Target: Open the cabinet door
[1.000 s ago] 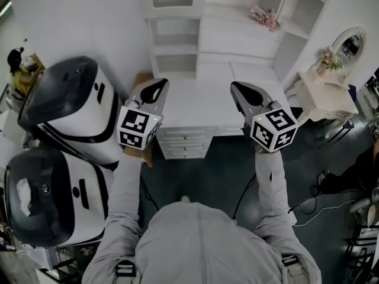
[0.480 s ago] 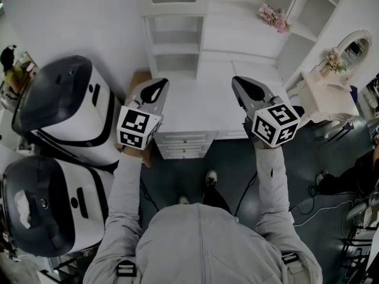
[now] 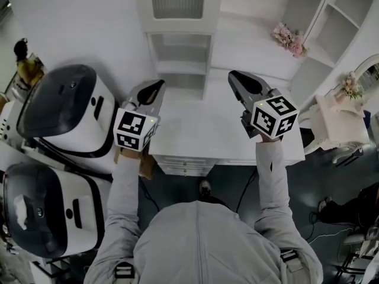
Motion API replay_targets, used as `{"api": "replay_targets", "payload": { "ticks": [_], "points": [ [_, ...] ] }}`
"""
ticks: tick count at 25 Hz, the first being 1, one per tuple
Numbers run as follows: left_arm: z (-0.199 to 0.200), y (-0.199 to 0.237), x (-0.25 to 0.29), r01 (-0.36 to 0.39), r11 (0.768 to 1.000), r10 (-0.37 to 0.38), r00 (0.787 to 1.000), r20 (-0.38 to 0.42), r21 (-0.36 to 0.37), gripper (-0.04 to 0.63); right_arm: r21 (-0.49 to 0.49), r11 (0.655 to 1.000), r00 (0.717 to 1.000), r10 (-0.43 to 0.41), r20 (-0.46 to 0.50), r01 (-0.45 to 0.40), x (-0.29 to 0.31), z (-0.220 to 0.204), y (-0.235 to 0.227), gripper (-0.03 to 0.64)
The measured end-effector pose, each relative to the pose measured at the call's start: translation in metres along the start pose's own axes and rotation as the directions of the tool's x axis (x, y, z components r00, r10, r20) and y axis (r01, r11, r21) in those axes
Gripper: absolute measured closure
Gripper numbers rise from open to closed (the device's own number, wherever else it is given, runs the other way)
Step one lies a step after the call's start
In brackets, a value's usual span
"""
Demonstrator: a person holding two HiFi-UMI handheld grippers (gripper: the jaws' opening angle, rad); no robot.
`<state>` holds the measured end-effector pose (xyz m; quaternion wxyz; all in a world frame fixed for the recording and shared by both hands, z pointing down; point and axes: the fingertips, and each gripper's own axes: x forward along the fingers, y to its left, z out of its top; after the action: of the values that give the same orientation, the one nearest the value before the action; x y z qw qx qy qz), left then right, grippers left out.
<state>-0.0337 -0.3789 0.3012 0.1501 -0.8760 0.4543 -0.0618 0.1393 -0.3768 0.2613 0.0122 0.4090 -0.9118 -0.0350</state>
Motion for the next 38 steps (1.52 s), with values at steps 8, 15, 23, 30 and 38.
{"api": "replay_targets", "payload": {
  "ticks": [8, 15, 23, 30, 38],
  "points": [
    [0.006, 0.029, 0.057, -0.090, 0.996, 0.090, 0.996, -0.010, -0.009, 0.578, -0.022, 0.997, 0.997, 0.074, -0.004, -0.074, 0.067, 0.015, -0.070, 0.517],
    [-0.006, 0.044, 0.072, -0.169, 0.986, 0.169, 0.984, -0.059, -0.007, 0.578, -0.054, 0.988, 0.990, 0.141, -0.030, -0.142, 0.120, 0.019, -0.110, 0.466],
    [-0.012, 0.059, 0.083, -0.258, 0.966, 0.256, 0.963, -0.085, -0.009, 0.578, -0.046, 0.990, 0.990, 0.134, -0.049, -0.136, 0.179, 0.022, -0.149, 0.466],
    [-0.014, 0.065, 0.094, -0.280, 0.960, 0.279, 0.956, -0.089, 0.003, 0.578, -0.030, 0.995, 0.995, 0.092, -0.042, -0.093, 0.208, 0.017, -0.175, 0.466],
    [-0.018, 0.065, 0.105, -0.280, 0.960, 0.280, 0.955, -0.094, 0.017, 0.578, -0.025, 0.993, 0.993, 0.112, -0.033, -0.113, 0.216, 0.018, -0.176, 0.463]
  ]
}}
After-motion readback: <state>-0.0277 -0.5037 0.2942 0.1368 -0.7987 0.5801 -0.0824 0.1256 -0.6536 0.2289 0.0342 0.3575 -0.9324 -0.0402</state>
